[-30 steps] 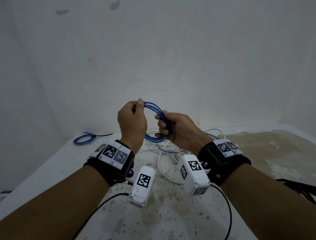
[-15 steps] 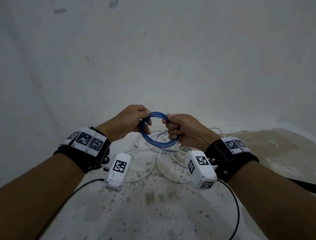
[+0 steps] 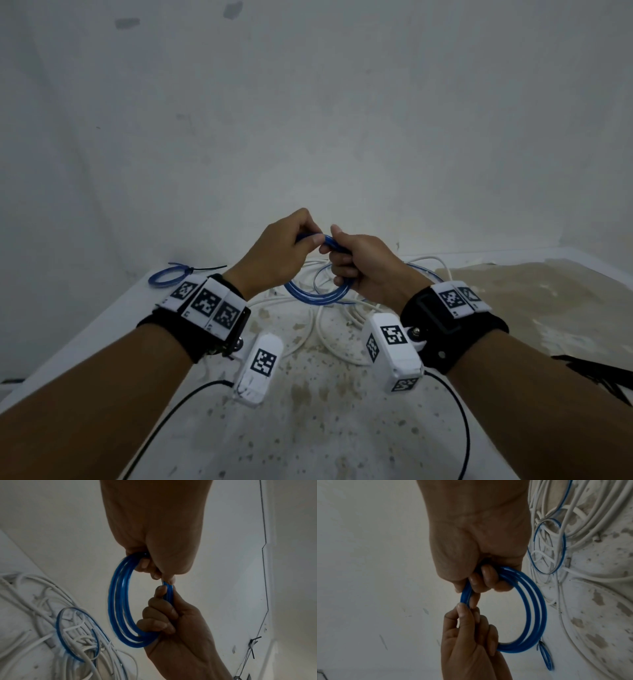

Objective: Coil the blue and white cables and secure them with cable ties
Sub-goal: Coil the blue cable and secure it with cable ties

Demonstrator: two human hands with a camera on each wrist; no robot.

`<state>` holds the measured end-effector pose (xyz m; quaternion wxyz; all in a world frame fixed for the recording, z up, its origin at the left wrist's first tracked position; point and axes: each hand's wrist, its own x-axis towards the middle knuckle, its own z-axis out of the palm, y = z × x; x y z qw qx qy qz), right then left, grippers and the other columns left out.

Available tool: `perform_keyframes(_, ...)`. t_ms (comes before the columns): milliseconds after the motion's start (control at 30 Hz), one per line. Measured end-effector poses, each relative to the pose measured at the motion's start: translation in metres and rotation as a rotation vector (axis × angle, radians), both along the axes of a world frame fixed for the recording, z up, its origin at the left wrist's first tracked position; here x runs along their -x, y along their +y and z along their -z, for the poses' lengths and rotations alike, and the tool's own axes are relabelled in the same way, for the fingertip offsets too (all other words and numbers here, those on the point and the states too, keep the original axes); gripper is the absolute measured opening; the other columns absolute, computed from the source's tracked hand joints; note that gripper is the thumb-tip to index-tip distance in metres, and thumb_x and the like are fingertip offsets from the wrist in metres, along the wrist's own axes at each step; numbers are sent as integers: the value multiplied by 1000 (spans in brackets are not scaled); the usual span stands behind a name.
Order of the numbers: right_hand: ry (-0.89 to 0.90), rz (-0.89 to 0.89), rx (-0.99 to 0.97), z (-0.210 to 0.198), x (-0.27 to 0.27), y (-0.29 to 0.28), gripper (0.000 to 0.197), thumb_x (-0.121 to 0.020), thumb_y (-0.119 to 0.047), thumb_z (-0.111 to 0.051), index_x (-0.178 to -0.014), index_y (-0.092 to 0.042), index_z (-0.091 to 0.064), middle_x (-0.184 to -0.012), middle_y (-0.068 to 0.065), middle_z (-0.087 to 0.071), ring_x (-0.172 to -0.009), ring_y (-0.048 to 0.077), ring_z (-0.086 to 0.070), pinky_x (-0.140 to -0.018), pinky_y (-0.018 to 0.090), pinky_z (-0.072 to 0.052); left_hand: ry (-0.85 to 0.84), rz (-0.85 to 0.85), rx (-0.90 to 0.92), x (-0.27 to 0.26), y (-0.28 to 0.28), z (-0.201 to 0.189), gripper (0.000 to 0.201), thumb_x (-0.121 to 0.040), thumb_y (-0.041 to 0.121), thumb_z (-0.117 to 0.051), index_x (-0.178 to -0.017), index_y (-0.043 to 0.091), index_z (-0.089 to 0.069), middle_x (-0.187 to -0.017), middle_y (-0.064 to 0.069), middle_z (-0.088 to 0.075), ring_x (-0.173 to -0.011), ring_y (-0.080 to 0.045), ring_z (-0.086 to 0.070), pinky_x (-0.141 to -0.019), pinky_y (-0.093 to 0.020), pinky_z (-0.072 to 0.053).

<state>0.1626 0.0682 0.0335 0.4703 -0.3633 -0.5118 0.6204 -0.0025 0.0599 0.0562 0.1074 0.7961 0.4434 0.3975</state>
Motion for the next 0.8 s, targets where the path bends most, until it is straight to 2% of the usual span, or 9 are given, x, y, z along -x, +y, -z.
perform_keyframes(100,20,4,7,3,-2,0,40,-101,-39,-50,-84,-5,-63,-54,-4,-26,-45,10,-22,-47,24,-28,-56,27,48,-1,-1,5,12,-97,22,-56,-87,15,-58,-69,-6,-57,-61,-11,-44,-62,-28,-39)
perform_keyframes(167,26,0,21,5,-3,-1,40,-101,-38,-51,-84,-4,-62,-54,-4,-25,-45,9,-21,-46,23,-25,-69,16,57,-2,-3,8,14,-96,23,-56,-84,16,-57,-67,-9,-57,-59,-13,-44,-61,-32,-39)
perform_keyframes(267,8,-4,37,10,-2,-4,40,-100,-38,-51,-85,-2,-62,-54,-4,-25,-44,9,-20,-46,22,-24,-67,-20,83,-3,-5,12,17,-97,23,-56,-82,12,-57,-58,-2,-49,-52,-12,-37,-56,-28,-33)
perform_keyframes(367,-14,-5,47,11,-2,-5,40,-101,-38,-51,-86,-2,-63,-51,-5,-25,-42,8,-20,-43,21,-24,-132,-37,162,-6,-4,13,17,-96,21,-56,-85,8,-58,-56,-1,-45,-49,-12,-34,-52,-28,-30)
perform_keyframes(500,-51,-9,38,7,-4,-6,41,-101,-36,-51,-87,1,-64,-51,-5,-24,-41,8,-21,-41,20,-22,-141,-41,213,-10,-3,14,12,-98,22,-53,-96,12,-60,-50,6,-44,-44,-10,-33,-47,-23,-29)
perform_keyframes(567,-86,-4,24,7,-6,-6,43,-101,-35,-52,-90,4,-65,-52,-4,-24,-41,8,-21,-41,21,-23,-138,-23,192,-11,-4,17,13,-99,24,-53,-95,14,-60,-48,9,-43,-42,-7,-31,-45,-20,-28)
perform_keyframes(667,-134,9,13,11,-9,-6,46,-100,-35,-54,-98,9,-67,-54,-3,-23,-43,9,-22,-42,22,-25,-111,-35,166,-12,-6,24,21,-99,25,-53,-86,9,-58,-52,10,-46,-41,-3,-36,-47,-17,-29)
perform_keyframes(733,-127,21,20,14,-10,-6,44,-100,-35,-54,-96,6,-69,-54,-3,-23,-44,9,-22,-44,23,-24,-125,-26,162,-14,-7,27,22,-99,23,-54,-84,8,-58,-58,9,-57,-48,0,-49,-53,-17,-36)
perform_keyframes(800,-84,33,40,16,-9,-7,37,-101,-33,-53,-89,-2,-68,-52,-5,-23,-44,10,-20,-46,24,-22,-135,-44,128,-16,-5,30,21,-97,24,-56,-82,10,-60,-68,0,-64,-59,-7,-54,-61,-24,-41)
